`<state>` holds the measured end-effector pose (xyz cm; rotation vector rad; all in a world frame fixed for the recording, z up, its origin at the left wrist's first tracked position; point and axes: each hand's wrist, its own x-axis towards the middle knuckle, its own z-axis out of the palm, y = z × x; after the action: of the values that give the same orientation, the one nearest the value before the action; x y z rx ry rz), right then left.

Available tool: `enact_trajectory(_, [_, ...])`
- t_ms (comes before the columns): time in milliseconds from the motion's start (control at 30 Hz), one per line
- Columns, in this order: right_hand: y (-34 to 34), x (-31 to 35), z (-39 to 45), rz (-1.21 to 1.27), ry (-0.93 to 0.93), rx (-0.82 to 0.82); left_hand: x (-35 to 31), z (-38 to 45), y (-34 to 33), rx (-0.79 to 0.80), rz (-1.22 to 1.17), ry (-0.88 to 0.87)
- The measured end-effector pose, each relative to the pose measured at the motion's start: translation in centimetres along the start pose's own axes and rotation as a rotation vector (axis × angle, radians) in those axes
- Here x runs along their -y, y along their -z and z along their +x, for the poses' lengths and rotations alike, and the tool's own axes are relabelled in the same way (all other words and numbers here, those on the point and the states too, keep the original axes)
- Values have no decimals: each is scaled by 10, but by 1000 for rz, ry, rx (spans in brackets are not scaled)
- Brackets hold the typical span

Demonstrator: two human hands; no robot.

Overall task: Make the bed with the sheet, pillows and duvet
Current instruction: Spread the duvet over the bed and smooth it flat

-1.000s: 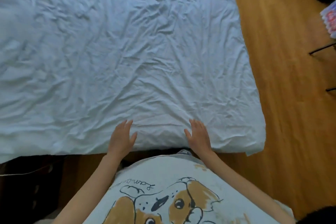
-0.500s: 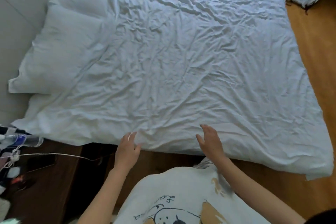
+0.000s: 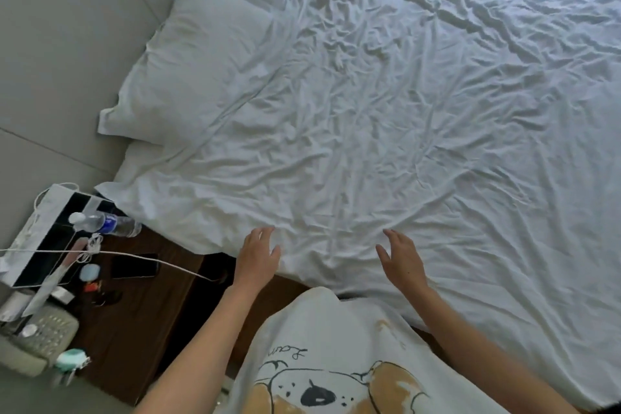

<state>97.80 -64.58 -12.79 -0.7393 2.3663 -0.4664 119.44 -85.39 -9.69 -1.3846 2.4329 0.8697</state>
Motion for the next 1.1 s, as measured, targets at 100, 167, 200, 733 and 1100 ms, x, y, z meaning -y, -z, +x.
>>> enact_trajectory(100, [-7,29,34,-47,67,78,18,17,23,-16,0,70])
enact_trajectory(167, [-10,47,53,-77,87,116,33,28,37,-8,-11,109])
enact_trajectory(200, [-13,55,61,-82,87,130,41,34,43,3,-12,118])
enact_trajectory(733, [-136,260,276,-48,-102,181,154,381,174,46,155,-17])
enact_trajectory(1100, [-218,369,444,-1,-93,101,166,606,135,15,309,-111])
